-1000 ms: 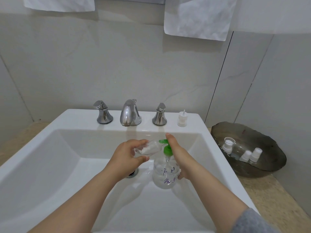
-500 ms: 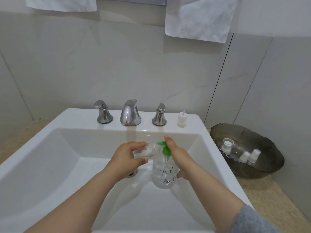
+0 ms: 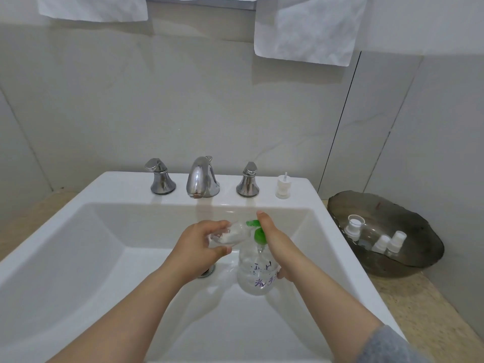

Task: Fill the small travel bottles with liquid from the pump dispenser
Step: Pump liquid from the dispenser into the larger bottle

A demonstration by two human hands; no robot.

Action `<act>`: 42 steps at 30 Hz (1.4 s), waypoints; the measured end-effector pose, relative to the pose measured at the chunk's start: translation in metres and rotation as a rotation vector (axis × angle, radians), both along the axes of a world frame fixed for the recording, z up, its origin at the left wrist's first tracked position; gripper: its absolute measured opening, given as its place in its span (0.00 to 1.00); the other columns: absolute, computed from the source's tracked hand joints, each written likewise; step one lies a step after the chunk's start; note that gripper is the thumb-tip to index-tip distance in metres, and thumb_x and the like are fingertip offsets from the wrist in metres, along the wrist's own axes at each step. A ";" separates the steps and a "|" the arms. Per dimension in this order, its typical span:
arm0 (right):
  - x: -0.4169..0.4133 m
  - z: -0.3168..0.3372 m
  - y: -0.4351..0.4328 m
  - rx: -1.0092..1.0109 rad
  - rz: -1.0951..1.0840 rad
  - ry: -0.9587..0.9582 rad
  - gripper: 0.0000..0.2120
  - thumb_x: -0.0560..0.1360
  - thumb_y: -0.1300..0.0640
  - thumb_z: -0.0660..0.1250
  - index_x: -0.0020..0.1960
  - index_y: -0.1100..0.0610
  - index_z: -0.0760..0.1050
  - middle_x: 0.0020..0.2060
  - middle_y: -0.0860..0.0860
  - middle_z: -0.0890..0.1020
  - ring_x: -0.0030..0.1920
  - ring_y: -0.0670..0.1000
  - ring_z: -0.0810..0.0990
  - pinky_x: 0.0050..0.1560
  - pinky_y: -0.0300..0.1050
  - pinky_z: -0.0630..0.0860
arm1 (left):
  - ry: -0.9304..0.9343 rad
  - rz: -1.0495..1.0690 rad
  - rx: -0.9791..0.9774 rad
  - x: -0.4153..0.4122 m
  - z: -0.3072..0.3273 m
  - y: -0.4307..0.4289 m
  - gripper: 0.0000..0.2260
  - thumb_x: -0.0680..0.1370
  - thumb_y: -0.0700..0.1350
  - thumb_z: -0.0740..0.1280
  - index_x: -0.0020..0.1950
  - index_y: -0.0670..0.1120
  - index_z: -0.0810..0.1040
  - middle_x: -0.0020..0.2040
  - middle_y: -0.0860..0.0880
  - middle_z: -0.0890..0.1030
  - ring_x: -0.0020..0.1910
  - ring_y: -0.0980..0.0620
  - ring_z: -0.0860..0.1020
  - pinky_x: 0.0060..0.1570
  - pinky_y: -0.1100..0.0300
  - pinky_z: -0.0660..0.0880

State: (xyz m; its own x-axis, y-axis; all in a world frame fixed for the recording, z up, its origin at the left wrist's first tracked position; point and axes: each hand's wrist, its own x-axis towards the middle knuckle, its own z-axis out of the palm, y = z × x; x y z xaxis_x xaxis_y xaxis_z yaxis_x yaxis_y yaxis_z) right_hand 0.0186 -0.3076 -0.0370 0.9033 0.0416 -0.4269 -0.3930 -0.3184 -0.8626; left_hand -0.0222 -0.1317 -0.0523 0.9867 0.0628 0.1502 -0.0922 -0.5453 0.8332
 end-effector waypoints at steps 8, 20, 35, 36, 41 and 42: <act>0.001 0.004 0.000 0.016 -0.001 0.073 0.38 0.73 0.28 0.52 0.74 0.51 0.63 0.71 0.52 0.67 0.71 0.60 0.64 0.67 0.59 0.62 | -0.066 -0.004 0.040 0.000 0.002 -0.001 0.21 0.71 0.41 0.74 0.62 0.54 0.77 0.55 0.57 0.78 0.42 0.70 0.72 0.43 0.78 0.66; 0.000 0.004 0.001 0.020 -0.042 0.099 0.36 0.73 0.29 0.56 0.71 0.52 0.67 0.64 0.53 0.71 0.67 0.61 0.69 0.60 0.57 0.66 | -0.038 0.003 0.036 0.004 -0.001 0.000 0.22 0.70 0.41 0.75 0.63 0.53 0.77 0.56 0.57 0.79 0.48 0.62 0.74 0.50 0.69 0.67; -0.006 0.006 0.003 -0.110 0.011 -0.063 0.26 0.78 0.34 0.50 0.50 0.54 0.72 0.50 0.55 0.76 0.50 0.57 0.73 0.55 0.51 0.70 | 0.026 -0.017 -0.015 0.003 -0.004 0.001 0.22 0.69 0.39 0.75 0.61 0.52 0.78 0.53 0.61 0.79 0.55 0.61 0.76 0.60 0.63 0.71; -0.006 0.005 0.003 -0.103 0.008 -0.061 0.26 0.78 0.33 0.50 0.51 0.54 0.72 0.51 0.54 0.75 0.51 0.57 0.73 0.55 0.51 0.69 | 0.018 -0.015 -0.008 0.003 -0.004 0.001 0.22 0.69 0.40 0.75 0.61 0.52 0.78 0.53 0.61 0.79 0.54 0.62 0.76 0.57 0.68 0.70; -0.001 0.003 0.002 -0.016 -0.005 -0.006 0.30 0.76 0.31 0.51 0.65 0.52 0.70 0.55 0.53 0.71 0.53 0.55 0.68 0.54 0.51 0.63 | -0.014 -0.011 -0.010 0.004 -0.002 0.003 0.21 0.69 0.41 0.75 0.60 0.55 0.78 0.54 0.59 0.79 0.53 0.63 0.75 0.49 0.75 0.67; 0.000 0.002 0.001 -0.005 -0.003 0.000 0.31 0.76 0.31 0.51 0.67 0.52 0.69 0.55 0.52 0.70 0.53 0.55 0.67 0.54 0.51 0.63 | -0.015 -0.011 -0.015 0.004 -0.002 0.003 0.21 0.69 0.41 0.75 0.59 0.56 0.78 0.54 0.59 0.79 0.53 0.61 0.76 0.49 0.73 0.68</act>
